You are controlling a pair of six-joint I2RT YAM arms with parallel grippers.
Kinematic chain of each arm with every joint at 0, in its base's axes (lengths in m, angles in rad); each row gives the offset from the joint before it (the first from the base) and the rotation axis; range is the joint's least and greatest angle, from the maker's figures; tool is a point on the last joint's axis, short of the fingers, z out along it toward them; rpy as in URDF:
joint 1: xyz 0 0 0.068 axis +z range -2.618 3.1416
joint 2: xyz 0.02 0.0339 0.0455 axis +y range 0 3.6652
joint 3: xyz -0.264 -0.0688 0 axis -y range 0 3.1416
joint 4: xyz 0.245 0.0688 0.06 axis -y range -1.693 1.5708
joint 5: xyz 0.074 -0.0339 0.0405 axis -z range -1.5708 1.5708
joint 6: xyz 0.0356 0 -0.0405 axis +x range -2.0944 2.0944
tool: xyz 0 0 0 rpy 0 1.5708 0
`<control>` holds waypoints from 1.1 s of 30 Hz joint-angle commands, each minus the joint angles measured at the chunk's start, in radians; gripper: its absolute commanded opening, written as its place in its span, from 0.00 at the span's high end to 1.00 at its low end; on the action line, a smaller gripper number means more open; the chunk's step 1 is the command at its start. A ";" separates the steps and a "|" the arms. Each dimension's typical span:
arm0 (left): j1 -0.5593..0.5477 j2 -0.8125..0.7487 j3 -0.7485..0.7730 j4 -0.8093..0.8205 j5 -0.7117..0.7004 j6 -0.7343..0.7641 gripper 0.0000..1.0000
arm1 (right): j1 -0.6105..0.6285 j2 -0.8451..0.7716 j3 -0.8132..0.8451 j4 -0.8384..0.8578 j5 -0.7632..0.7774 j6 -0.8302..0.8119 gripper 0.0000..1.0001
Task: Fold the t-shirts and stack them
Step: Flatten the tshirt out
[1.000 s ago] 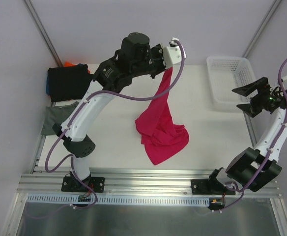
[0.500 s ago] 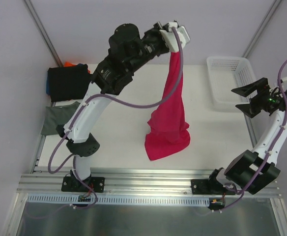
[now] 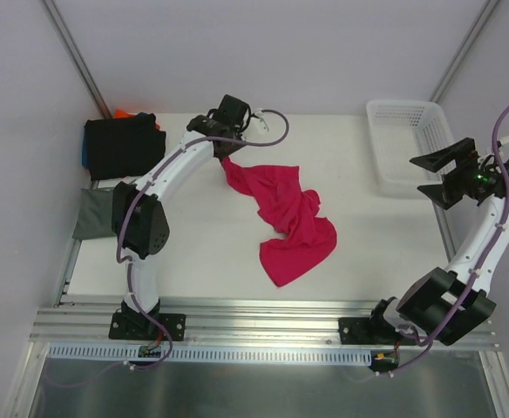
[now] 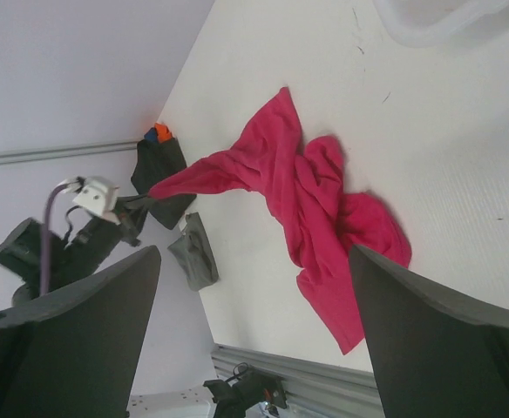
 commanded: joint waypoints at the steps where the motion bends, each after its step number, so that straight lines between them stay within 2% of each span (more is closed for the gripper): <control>1: -0.033 -0.217 0.111 -0.037 -0.024 -0.051 1.00 | -0.004 -0.042 -0.003 -0.010 -0.001 -0.016 0.06; 5: -0.066 -0.227 0.232 -0.072 0.014 -0.073 1.00 | -0.003 -0.052 -0.001 -0.015 -0.006 -0.019 0.06; 7: -0.099 -0.229 0.353 -0.072 0.068 -0.139 1.00 | -0.003 -0.060 -0.018 0.002 -0.017 -0.007 0.06; 9: -0.180 -0.217 0.528 -0.068 0.112 -0.168 1.00 | -0.001 -0.072 -0.030 0.010 -0.023 -0.001 0.06; 11: -0.265 -0.207 0.640 0.036 0.116 -0.169 1.00 | -0.004 -0.083 -0.043 0.008 -0.026 -0.001 0.06; 12: -0.289 -0.207 0.648 0.104 0.081 -0.130 1.00 | -0.003 -0.088 -0.047 0.010 -0.027 0.001 0.06; 14: -0.298 -0.171 0.648 0.281 0.015 -0.056 1.00 | -0.004 -0.089 -0.050 0.007 -0.026 0.004 0.06; 15: -0.257 -0.139 0.648 0.306 -0.025 0.026 1.00 | -0.003 -0.092 -0.052 0.007 -0.026 0.004 0.06; 17: -0.176 -0.002 0.645 0.230 -0.122 0.060 1.00 | -0.003 -0.091 -0.050 0.008 -0.026 0.010 0.06; 18: -0.095 0.047 0.642 0.165 -0.163 0.036 1.00 | -0.001 -0.089 -0.047 0.010 -0.027 0.013 0.06; 19: -0.056 0.129 0.657 0.041 -0.209 -0.011 1.00 | -0.003 -0.089 -0.044 0.007 -0.027 0.016 0.06; 20: -0.027 0.150 0.674 -0.196 -0.190 -0.083 1.00 | -0.003 -0.089 -0.034 0.004 -0.029 0.015 0.06; 21: 0.033 0.149 0.647 -0.303 -0.152 -0.240 1.00 | -0.001 -0.092 -0.027 -0.001 -0.027 0.012 0.06; 22: 0.056 0.091 0.584 -0.357 -0.103 -0.305 1.00 | -0.001 -0.094 -0.023 -0.007 -0.027 0.009 0.06; 23: 0.071 0.040 0.382 -0.382 -0.035 -0.349 1.00 | 0.002 -0.098 -0.021 -0.007 -0.026 0.006 0.06; 24: 0.076 -0.015 0.285 -0.381 -0.004 -0.387 1.00 | 0.000 -0.103 -0.027 -0.004 -0.027 0.006 0.06; 26: 0.023 -0.138 0.184 -0.385 0.031 -0.393 1.00 | 0.000 -0.121 -0.046 0.004 -0.026 0.010 0.06; 28: -0.048 -0.189 0.232 -0.385 0.028 -0.355 1.00 | 0.002 -0.144 -0.085 0.007 -0.027 0.010 0.06; 29: -0.141 -0.198 0.310 -0.376 0.034 -0.338 1.00 | 0.000 -0.150 -0.099 0.010 -0.032 0.012 0.06; 33: -0.359 -0.154 0.614 -0.286 0.009 -0.285 1.00 | 0.002 -0.187 -0.147 0.021 -0.044 0.022 0.06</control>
